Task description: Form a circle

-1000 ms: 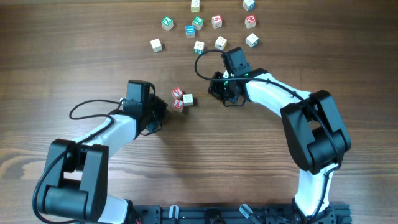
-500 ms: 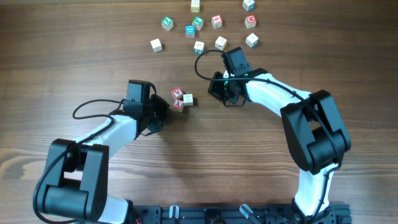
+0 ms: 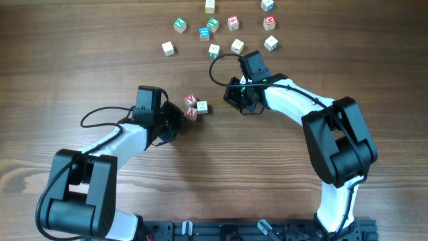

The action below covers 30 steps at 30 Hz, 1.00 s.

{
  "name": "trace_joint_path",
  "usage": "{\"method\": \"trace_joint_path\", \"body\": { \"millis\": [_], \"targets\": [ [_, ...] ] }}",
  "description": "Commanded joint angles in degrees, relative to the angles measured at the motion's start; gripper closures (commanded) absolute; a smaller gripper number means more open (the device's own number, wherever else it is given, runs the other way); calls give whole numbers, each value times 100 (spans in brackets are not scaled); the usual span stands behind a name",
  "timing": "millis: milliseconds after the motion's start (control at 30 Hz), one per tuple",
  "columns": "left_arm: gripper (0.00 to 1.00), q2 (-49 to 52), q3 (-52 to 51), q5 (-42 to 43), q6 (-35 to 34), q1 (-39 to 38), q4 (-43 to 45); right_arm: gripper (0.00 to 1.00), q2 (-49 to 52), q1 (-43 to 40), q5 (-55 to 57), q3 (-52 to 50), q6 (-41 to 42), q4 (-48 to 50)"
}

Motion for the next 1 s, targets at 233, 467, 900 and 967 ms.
{"method": "trace_joint_path", "body": {
  "millis": [233, 467, 900, 967],
  "targets": [
    [96, 72, -66, 11, 26, -20, 66, 94, 118, 4, 96, -57, -31, -20],
    [96, 72, -63, -70, 26, -20, 66, 94, 118, 4, 96, -57, -33, -20],
    [96, 72, -66, -164, 26, -20, 131, 94, 118, 4, 96, -57, -33, -22],
    [96, 72, -63, -179, 28, -20, 133, 94, 118, 4, 98, -57, -31, -22]
  ]
}}
